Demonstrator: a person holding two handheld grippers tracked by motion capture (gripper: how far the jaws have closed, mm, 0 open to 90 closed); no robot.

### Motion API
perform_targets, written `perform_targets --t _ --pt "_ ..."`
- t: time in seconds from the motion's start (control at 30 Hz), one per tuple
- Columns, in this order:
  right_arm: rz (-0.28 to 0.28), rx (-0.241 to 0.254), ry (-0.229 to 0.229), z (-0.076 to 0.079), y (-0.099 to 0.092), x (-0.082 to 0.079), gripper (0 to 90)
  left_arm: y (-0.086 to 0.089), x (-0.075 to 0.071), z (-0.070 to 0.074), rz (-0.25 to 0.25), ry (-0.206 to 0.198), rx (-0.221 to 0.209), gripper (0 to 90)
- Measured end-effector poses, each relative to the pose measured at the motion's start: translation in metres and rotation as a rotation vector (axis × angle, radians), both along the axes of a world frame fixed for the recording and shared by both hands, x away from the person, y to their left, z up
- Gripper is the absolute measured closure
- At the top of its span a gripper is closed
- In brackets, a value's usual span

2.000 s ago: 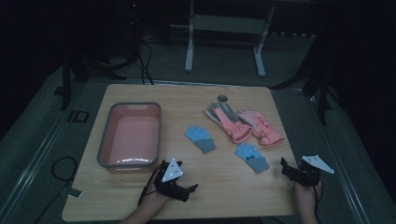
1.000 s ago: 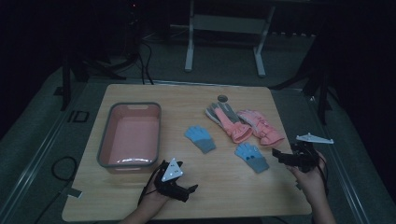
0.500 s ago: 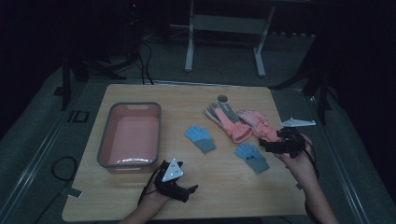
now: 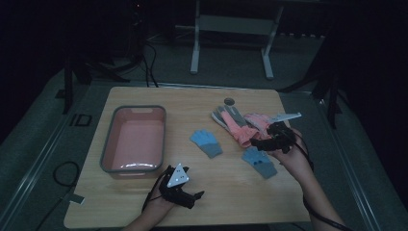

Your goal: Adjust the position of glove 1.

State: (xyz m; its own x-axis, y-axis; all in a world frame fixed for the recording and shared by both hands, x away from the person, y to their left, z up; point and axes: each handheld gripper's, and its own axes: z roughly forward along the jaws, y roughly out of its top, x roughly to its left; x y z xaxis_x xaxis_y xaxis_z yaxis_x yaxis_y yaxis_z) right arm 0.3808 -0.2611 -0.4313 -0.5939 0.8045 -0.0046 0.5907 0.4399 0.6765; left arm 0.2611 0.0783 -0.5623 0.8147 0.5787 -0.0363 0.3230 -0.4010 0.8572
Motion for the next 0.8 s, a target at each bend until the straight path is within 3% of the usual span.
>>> perform_targets --t 0.47,0.7,0.8 --pt "0.134 -0.044 0.053 -0.013 0.052 0.025 25.2 0.0 -0.001 0.0 -0.01 -0.01 0.003 0.3" --pt "0.171 -0.079 0.085 -0.03 0.08 0.038 30.7 0.0 -0.001 0.0 -0.016 -0.006 0.003 0.3" --pt "0.212 -0.109 0.099 -0.041 0.098 0.044 34.6 0.0 -0.002 0.0 -0.019 -0.008 0.003 0.3"
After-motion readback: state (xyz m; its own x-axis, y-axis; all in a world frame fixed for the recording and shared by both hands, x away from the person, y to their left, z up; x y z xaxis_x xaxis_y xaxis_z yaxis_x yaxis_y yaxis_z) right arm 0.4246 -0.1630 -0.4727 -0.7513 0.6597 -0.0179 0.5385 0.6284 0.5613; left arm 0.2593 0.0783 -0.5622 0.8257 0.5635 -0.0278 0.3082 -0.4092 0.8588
